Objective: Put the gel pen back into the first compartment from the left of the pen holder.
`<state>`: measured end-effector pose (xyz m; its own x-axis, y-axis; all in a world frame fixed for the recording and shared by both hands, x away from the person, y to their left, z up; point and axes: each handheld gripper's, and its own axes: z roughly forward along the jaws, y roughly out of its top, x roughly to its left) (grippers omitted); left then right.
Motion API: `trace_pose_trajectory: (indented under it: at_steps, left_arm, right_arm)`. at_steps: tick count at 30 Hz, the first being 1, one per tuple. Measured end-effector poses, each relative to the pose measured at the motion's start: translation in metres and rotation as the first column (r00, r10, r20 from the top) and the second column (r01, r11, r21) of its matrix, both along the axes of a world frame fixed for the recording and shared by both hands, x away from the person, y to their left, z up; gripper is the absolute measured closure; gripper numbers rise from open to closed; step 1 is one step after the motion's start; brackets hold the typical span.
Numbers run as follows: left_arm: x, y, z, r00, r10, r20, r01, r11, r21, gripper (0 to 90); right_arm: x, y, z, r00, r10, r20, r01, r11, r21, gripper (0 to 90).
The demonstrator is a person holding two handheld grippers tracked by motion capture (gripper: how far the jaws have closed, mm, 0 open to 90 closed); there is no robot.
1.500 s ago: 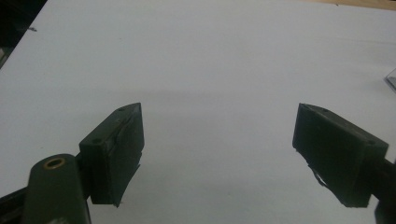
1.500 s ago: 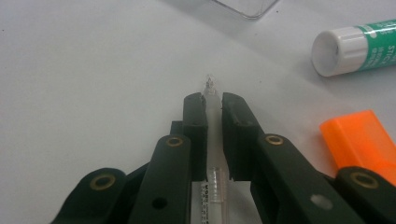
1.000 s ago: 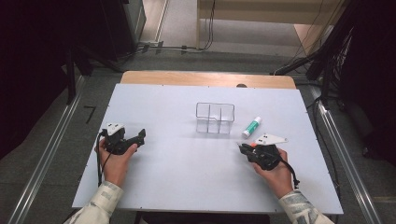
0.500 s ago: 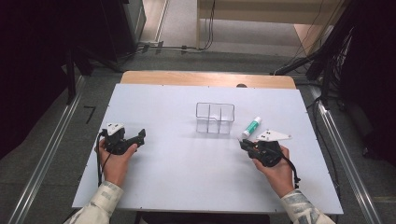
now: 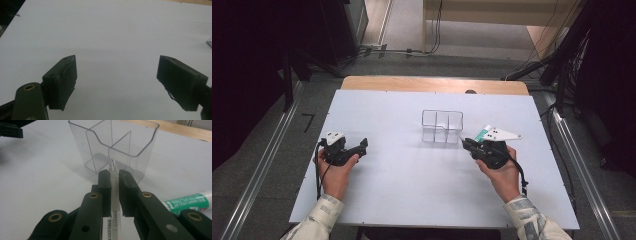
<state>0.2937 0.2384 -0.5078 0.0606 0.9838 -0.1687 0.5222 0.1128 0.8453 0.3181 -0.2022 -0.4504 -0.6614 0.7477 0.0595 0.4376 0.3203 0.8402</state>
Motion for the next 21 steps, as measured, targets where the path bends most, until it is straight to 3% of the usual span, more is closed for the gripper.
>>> trace_pose_trajectory:
  at_steps: [21]
  left_arm:
    - [0.001, 0.0, 0.0, 1.0, -0.004, 0.002, 0.004, 1.0, -0.002, 17.2]
  right_arm:
    - [0.025, 0.032, 0.02, 0.9993, 0.02, 0.03, -0.021, 0.999, 0.042, 79.0]
